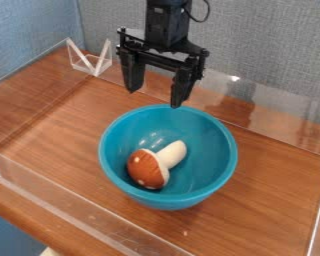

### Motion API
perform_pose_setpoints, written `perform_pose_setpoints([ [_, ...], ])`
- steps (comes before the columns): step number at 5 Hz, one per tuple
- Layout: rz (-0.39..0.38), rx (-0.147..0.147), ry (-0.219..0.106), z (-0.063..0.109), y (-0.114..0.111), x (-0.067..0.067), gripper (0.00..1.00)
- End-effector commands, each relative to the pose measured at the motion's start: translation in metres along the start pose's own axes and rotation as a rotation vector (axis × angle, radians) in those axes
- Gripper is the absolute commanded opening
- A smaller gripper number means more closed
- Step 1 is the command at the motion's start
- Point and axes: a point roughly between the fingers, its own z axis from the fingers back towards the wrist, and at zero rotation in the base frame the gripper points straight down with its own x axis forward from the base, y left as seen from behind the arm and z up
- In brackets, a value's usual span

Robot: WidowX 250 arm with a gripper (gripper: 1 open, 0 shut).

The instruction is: Remove the mushroom from inside the blue bowl and put it on the table

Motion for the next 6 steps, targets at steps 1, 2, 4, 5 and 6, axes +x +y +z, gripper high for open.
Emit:
perform_pose_setpoints([
  [1,-0.104,0.003,0.017,-0.008,-0.010,-0.010,1.00],
  [2,-0.334,0.004,0.096,-0.050,-0.037,-0.031,1.00],
  [4,-0.475,0.008,0.168,-0.113,-0.060,-0.029,0.00],
  [5,-0.485,0.005,0.163,-0.112,-0.061,-0.031,0.00],
  [6,-0.488,-0.003,0.153,-0.104,-0.061,-0.033,0.00],
])
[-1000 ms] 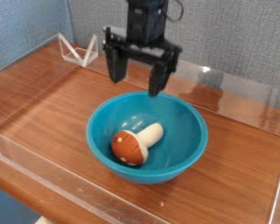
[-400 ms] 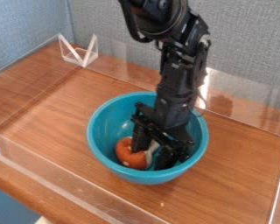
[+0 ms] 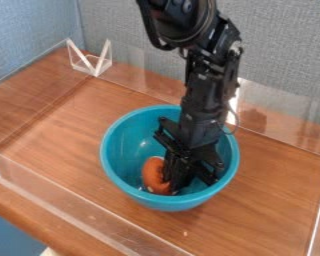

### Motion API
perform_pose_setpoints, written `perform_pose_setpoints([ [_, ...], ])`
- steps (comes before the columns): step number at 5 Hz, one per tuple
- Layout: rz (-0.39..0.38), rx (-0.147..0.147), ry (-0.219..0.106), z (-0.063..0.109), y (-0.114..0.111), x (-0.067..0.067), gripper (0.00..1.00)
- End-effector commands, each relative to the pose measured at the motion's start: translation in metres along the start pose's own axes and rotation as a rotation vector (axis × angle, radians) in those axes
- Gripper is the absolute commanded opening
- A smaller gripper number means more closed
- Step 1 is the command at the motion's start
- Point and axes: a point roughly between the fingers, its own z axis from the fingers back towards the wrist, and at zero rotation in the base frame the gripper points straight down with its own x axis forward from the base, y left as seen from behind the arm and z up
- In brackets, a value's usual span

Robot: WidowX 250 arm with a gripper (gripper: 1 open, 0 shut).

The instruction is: Remove the mushroom from inside the blue bowl and put it on the table

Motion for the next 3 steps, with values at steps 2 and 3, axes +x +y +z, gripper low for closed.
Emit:
perform_pose_setpoints([
  [2,-0.017,-0.028,-0.026,0.018,-0.009,-0.005,0.00],
  [3,0.001,-0.038,-0.036,0.027,-0.008,-0.007,0.00],
])
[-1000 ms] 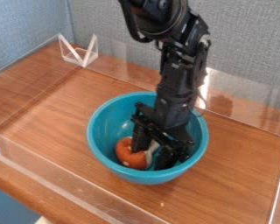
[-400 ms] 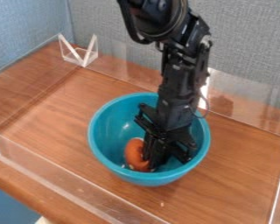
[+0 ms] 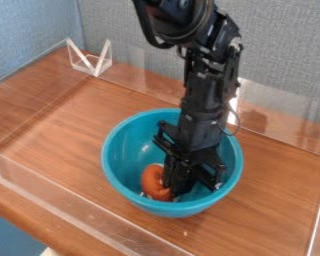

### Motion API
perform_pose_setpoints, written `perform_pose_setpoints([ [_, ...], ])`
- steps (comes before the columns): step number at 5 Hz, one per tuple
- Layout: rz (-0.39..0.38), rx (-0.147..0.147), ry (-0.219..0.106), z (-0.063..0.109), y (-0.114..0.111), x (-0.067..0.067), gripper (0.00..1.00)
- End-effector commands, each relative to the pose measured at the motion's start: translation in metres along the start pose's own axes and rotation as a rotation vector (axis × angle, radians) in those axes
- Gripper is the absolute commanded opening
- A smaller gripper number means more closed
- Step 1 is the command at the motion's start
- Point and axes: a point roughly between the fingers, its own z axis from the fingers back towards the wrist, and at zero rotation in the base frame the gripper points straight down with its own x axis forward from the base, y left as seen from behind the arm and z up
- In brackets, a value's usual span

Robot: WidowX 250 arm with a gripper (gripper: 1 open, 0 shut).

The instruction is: Remove the mushroom from inside the blue bowl and put it on the table

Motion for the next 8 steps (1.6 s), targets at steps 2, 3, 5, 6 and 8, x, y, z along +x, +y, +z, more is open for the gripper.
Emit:
perform_pose_setpoints([
  [2,0.041,-0.008,-0.087,0.034,0.004,0.000,0.00],
  [3,0.060,-0.022,-0.106,0.045,0.009,-0.003,0.00],
  [5,0.131,-0.012,-0.203,0.112,0.041,-0.017,0.00],
  [6,0.287,0.007,-0.223,0.149,0.091,-0.029,0.00],
  [8,0.225,-0.019,-0.120,0.102,0.073,-0.010,0.00],
])
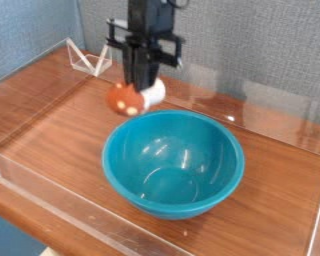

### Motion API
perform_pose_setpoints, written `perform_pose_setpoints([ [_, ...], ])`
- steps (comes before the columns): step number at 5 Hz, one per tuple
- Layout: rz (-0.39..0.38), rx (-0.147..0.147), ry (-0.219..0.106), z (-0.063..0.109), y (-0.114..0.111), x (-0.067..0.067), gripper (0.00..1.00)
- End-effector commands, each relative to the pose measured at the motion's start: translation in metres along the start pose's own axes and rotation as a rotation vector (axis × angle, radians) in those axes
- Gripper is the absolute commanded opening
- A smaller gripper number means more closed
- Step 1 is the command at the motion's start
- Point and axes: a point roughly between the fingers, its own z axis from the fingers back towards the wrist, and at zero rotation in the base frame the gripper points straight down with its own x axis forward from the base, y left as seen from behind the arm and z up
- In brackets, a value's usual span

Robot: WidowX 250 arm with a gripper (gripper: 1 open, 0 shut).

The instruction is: Remove the mushroom from inside the blue bowl and put it on the table

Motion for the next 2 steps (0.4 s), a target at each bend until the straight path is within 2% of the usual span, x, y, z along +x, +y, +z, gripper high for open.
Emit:
perform_pose_setpoints([
  [1,-0.004,0.023,-0.004,-0.0032,-0.0015,0.0065,0.00],
  [2,-0.001,0.027,0.004,-0.0085,0.0030,0.0114,0.00],
])
